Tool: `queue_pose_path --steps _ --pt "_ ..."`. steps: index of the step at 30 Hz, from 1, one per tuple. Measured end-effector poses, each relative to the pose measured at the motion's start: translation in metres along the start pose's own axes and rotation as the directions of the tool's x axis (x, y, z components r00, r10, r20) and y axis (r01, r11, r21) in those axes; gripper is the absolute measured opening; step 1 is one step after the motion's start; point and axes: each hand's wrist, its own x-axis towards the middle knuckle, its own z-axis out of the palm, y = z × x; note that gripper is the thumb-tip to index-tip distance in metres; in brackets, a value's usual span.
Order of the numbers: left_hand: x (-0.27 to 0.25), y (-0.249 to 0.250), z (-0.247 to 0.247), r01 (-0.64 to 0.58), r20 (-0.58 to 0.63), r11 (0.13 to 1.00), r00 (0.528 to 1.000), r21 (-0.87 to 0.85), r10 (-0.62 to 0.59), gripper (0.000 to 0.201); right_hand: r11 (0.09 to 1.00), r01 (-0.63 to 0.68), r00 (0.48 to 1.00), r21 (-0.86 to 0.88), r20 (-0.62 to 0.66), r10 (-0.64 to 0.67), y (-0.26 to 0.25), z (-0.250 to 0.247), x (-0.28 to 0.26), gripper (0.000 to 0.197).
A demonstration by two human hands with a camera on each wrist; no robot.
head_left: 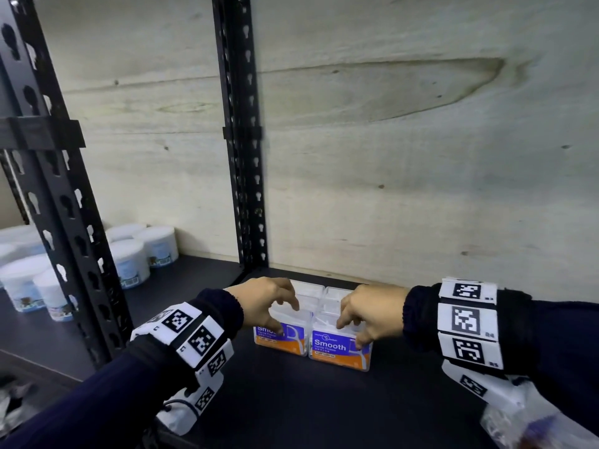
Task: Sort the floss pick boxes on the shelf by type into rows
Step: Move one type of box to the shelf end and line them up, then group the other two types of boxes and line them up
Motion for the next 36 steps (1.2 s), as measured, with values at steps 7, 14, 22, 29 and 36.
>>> queue_pose_path --steps 7,14,22,29,36 --pt "-0.001 -0.001 0.005 0.015 0.001 1.000 1.000 0.026 -0.015 0.039 1.000 0.007 1.000 0.011 -0.029 -0.007 0.000 -0.002 0.002 0.041" --pt "-0.005 0.004 0.005 0.044 0.010 0.998 0.999 0.055 -0.045 0.040 0.999 0.001 1.000 0.038 0.000 -0.001 0.000 -0.005 0.002 0.042" --pt "-0.008 0.006 0.005 0.039 0.007 0.997 0.999 0.069 -0.040 0.040 0.998 0.002 1.000 0.063 0.022 -0.003 0.002 -0.005 0.002 0.043" --pt "-0.008 0.015 -0.003 0.029 -0.013 0.996 1.000 0.080 -0.028 0.040 0.995 -0.008 0.998 0.098 -0.055 0.013 0.013 -0.021 -0.020 0.041" --pt "0.002 0.061 -0.033 -0.068 -0.147 0.991 0.986 0.118 0.085 0.033 0.962 -0.139 0.954 0.237 -0.229 0.195 0.063 -0.045 -0.088 0.034"
